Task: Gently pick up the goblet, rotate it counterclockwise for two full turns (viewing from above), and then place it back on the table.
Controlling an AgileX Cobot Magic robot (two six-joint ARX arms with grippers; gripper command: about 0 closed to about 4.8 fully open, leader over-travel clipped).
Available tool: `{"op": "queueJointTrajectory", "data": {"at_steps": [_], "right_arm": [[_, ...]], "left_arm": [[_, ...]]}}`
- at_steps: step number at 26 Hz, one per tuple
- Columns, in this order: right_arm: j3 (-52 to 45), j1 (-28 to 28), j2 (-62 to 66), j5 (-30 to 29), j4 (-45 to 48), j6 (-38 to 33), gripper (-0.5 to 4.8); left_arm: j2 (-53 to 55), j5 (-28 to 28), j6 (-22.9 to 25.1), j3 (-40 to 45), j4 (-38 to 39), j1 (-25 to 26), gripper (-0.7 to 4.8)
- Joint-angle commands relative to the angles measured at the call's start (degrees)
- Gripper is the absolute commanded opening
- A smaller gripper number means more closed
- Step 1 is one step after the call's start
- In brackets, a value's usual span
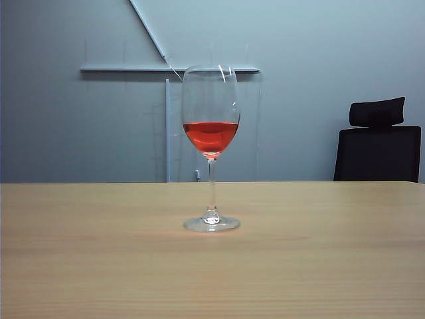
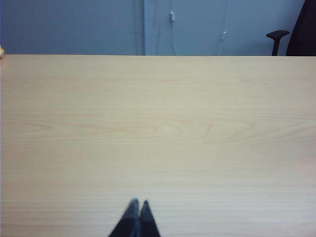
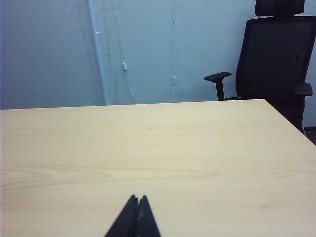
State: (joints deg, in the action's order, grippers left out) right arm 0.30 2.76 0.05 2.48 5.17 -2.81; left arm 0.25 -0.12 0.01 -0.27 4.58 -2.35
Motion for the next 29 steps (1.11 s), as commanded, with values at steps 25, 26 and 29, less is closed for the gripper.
{"op": "queueJointTrajectory", "data": {"at_steps": [25,26,29], "right_arm": [[9.6,0.1,18.1,-20.1,9.4,-10.3,-0.05],[10.5,0.4,25.1,-24.4,14.6,-7.4,0.28],[12.5,3.7,41.8,-29.9,27.8,-2.4,2.79]], "left_arm": [[5.3,0.3,0.0,-0.2,-0.3,-23.0,-0.05],[5.6,0.3,0.0,-0.2,-0.3,-23.1,-0.05],[5.5,0.3,0.0,-0.2,-0.4,-23.0,-0.05]]}}
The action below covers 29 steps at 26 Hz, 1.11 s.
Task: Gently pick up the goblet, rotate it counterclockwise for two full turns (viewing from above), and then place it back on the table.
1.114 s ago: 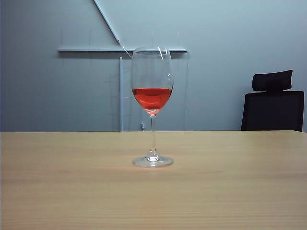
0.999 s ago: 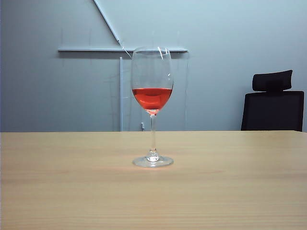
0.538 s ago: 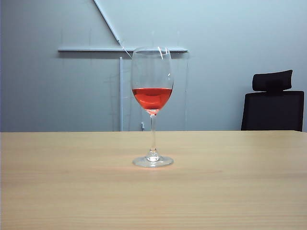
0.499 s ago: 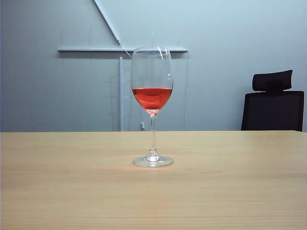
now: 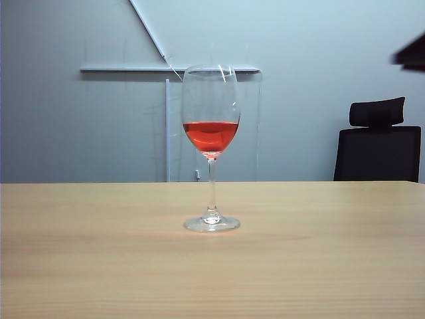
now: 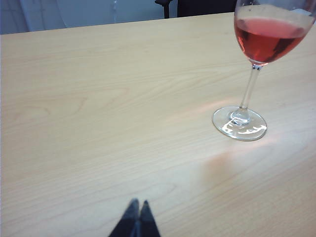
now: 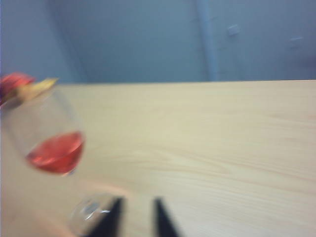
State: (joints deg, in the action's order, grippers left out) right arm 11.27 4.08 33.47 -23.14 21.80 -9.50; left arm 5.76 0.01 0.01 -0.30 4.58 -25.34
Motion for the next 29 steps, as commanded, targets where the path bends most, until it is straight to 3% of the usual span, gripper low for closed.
{"op": "queueJointTrajectory", "data": {"at_steps": [1,5,11,19,29], "right_arm": [[2.6,4.9,15.8,-4.4,15.6,7.0,3.32],[7.5,13.1,38.9,-4.4,25.3,11.3,3.74],[14.5,21.4,62.9,-5.0,42.1,11.3,3.78],[23.2,22.4,73.0,-3.8,43.2,11.2,3.78],[26.5,24.6,75.7,-3.6,43.3,11.2,3.7]], "left_arm": [[0.0,0.2,0.0,-0.2,-0.3,0.0,-0.05],[0.0,0.2,0.0,-0.2,-0.4,0.0,-0.05],[0.0,0.2,0.0,-0.2,-0.4,0.0,-0.05],[0.0,0.2,0.0,-0.2,-0.4,0.0,-0.05],[0.0,0.2,0.0,-0.2,-0.4,0.0,-0.05]]}}
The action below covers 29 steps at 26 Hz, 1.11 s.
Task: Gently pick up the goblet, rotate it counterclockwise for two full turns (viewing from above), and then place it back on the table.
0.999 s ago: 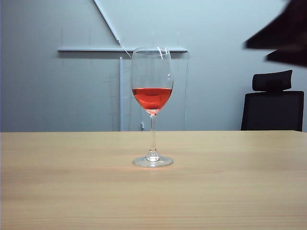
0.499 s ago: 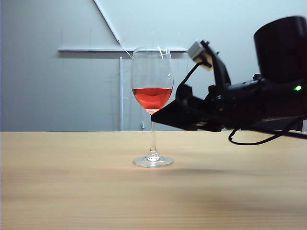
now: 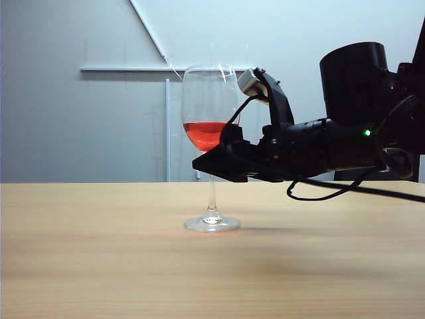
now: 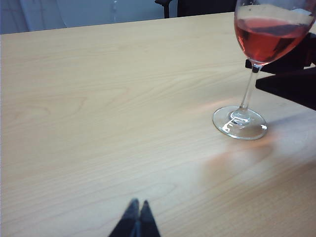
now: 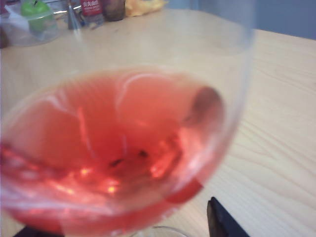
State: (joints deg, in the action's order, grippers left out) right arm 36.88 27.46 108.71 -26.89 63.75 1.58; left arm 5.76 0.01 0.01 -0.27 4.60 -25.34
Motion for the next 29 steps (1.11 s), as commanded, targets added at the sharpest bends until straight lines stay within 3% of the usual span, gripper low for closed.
{"op": "queueJointTrajectory", "data": {"at_steps": [1,8,12,15,19,22,25,29], "right_arm": [[1.1,1.3,0.5,0.2,1.3,0.2,3.68],[2.6,3.6,1.2,4.5,1.2,0.0,3.66],[2.6,3.6,1.2,5.1,1.2,0.0,2.95],[2.6,3.6,1.2,5.8,1.2,0.0,2.9],[2.6,3.6,1.2,6.0,1.2,0.0,1.99],[2.6,3.6,1.2,6.4,1.2,0.0,1.87],[2.6,3.6,1.2,6.4,1.2,-0.1,0.97],[2.6,3.6,1.2,6.4,1.2,-0.1,0.92]], "left_arm": [[0.0,0.2,0.0,-0.2,-0.4,0.0,-0.05],[0.0,0.2,0.0,-0.2,-0.4,0.0,-0.05],[0.0,0.2,0.0,-0.2,-0.4,0.0,-0.05],[0.0,0.2,0.0,-0.2,-0.4,0.0,-0.05],[0.0,0.2,0.0,-0.2,-0.4,0.0,-0.05],[0.0,0.2,0.0,-0.2,-0.4,0.0,-0.05],[0.0,0.2,0.0,-0.2,-0.4,0.0,-0.05],[0.0,0.2,0.0,-0.2,-0.4,0.0,-0.05]]}}
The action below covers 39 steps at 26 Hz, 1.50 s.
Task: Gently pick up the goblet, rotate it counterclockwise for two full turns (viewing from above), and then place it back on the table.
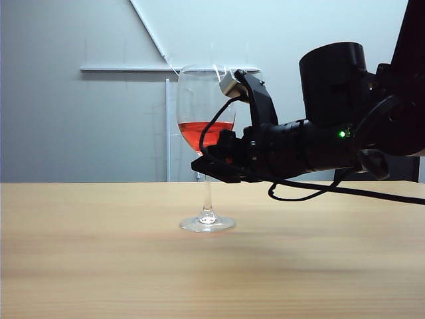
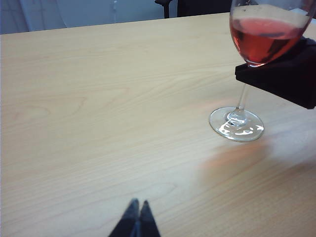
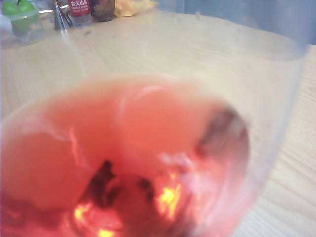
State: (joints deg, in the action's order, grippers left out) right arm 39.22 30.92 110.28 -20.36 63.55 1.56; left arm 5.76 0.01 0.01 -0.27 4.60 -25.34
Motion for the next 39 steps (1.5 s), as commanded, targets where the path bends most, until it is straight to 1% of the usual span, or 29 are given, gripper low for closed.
{"op": "queueJointTrajectory", "data": {"at_steps": [1,3,4,7,11,16,19,21,23,27,28,29,33,35,39], "right_arm": [[0.3,0.2,-0.3,-0.1,1.4,0.0,0.92],[0.2,0.2,-0.3,0.3,1.4,0.0,0.68],[0.3,0.2,-0.3,0.9,1.4,0.0,0.47],[0.3,0.2,-0.3,1.2,1.4,0.0,0.47],[0.3,0.2,-0.3,1.2,1.5,0.0,-0.06],[0.3,0.2,-0.4,1.4,1.6,-0.1,-0.06],[0.2,0.2,-0.4,2.9,4.7,-2.4,-0.06],[0.2,0.2,-0.5,4.4,6.1,-2.7,-0.06],[0.2,0.0,-0.7,4.3,7.3,-3.2,-0.06],[0.2,-0.6,-2.1,3.7,7.2,-8.5,-0.06],[0.1,-1.3,-3.1,3.5,7.0,-12.5,-0.06],[0.0,-2.0,-4.0,3.2,6.8,-14.9,-0.06],[-0.2,-3.8,-5.9,2.2,5.4,-19.0,-0.06],[-0.2,-5.0,-7.1,2.2,3.2,-20.0,-0.06],[-0.2,-7.0,-9.9,2.4,-1.9,-19.7,-0.06]], "left_arm": [[0.0,0.2,0.0,-0.2,-0.4,0.0,-0.05],[0.0,0.2,0.0,-0.2,-0.4,0.0,-0.05],[0.0,0.2,0.0,-0.2,-0.4,0.0,-0.05],[0.0,0.2,0.0,-0.2,-0.4,0.0,-0.05],[0.0,0.2,0.0,-0.2,-0.4,0.0,-0.05],[0.0,0.2,0.0,-0.2,-0.4,0.0,-0.05],[0.0,0.2,0.0,-0.2,-0.4,0.0,-0.05],[0.0,0.2,0.0,-0.2,-0.4,0.0,-0.05],[0.0,0.2,0.0,-0.2,-0.4,0.0,-0.05],[0.0,0.2,0.0,-0.2,-0.4,0.0,-0.05],[0.0,0.2,0.0,-0.2,-0.4,0.0,-0.05],[-0.2,0.2,0.0,-0.2,-0.4,0.0,-0.05],[-0.2,0.2,0.0,-0.2,-0.4,0.0,-0.05],[-0.2,0.2,0.0,-0.2,-0.4,0.0,-0.05],[-0.2,0.2,0.0,-0.2,-0.4,0.0,-0.05]]}}
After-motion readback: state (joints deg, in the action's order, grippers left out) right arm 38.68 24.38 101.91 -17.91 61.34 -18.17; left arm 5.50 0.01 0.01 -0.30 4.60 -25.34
